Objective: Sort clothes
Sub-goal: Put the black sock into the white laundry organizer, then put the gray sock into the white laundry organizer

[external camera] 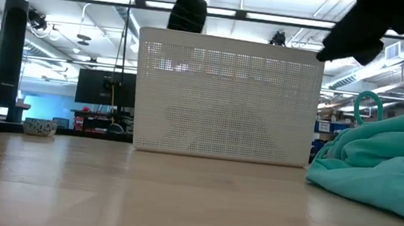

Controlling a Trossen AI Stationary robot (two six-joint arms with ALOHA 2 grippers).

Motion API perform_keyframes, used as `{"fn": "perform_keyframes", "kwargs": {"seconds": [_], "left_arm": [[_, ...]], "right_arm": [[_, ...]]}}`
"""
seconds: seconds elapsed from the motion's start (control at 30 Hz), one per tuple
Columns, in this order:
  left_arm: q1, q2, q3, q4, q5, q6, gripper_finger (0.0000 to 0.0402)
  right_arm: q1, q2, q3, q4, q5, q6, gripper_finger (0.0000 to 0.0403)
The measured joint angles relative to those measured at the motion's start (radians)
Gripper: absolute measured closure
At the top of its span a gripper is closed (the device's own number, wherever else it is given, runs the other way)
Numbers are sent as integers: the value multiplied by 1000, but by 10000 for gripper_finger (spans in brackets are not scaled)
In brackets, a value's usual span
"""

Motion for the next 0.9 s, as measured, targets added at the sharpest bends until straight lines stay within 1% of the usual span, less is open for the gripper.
{"fn": "perform_keyframes", "kwargs": {"seconds": [0.07,0.1,0.2,0.3,0.43,0.57,0.77,0.9], "left_arm": [[1,12,0,-3,72,-15,293],[1,16,0,-15,92,-16,282],[-3,17,-1,-32,103,-13,257],[-8,14,-1,-42,103,-13,243],[-10,8,0,-68,103,-13,237],[-9,10,-1,-145,106,-14,237],[-16,9,-1,-205,159,-38,236],[-31,9,-1,-221,163,-42,236]], "right_arm": [[9,-4,1,-57,0,54,261],[15,-8,1,-97,0,94,261],[42,-34,1,-248,-1,266,262],[81,-65,1,-387,0,469,266],[155,-107,2,-522,-1,697,275],[236,-138,2,-603,-13,851,285],[314,-150,2,-680,-73,1011,290],[334,-141,2,-752,-122,1078,290]]}}
